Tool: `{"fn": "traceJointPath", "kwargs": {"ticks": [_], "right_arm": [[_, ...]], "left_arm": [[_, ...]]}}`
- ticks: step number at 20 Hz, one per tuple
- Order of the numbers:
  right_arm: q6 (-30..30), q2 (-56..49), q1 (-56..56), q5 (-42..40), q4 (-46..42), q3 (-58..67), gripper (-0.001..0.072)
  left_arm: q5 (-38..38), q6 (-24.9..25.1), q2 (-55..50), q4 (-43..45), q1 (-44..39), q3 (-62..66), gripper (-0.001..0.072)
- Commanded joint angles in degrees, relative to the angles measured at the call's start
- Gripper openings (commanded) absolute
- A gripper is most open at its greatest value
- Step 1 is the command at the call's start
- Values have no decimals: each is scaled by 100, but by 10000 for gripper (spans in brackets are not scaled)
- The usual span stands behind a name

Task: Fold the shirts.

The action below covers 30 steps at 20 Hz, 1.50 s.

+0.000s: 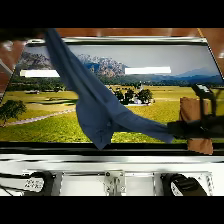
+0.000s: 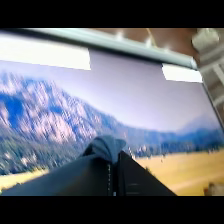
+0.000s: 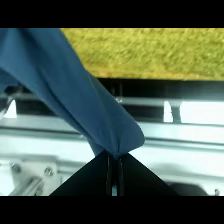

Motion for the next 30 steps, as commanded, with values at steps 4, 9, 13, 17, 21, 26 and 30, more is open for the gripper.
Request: {"fn": "traceJointPath", "kwargs": {"ticks": [4, 9, 13, 17, 21, 26, 30], "right_arm": [[-70, -1222, -2, -1832, -393, -295, 64], [-74, -1711, -2, -1882, -411, -295, 64], [-74, -1749, -2, -1878, -437, -295, 65], [-72, -1749, -2, -1851, -431, -295, 65], [-72, -1749, -2, -1860, -431, -295, 65], [-72, -1749, -2, -1904, -431, -295, 65], [-72, -1749, -2, -1956, -415, -295, 65]], "left_arm": [[-326, -116, -1650, -109, -1060, 0, 354], [-2487, -326, -1792, 535, -715, 0, 501], [-3958, -74, -1456, 752, -308, -691, 459], [-2835, 179, -391, 754, -273, -3034, 471], [-1930, 278, 369, 750, -146, -4948, 614], [-1432, 374, 352, 710, -238, -5471, 664], [-885, 367, 177, 625, -413, -5552, 662]]}}
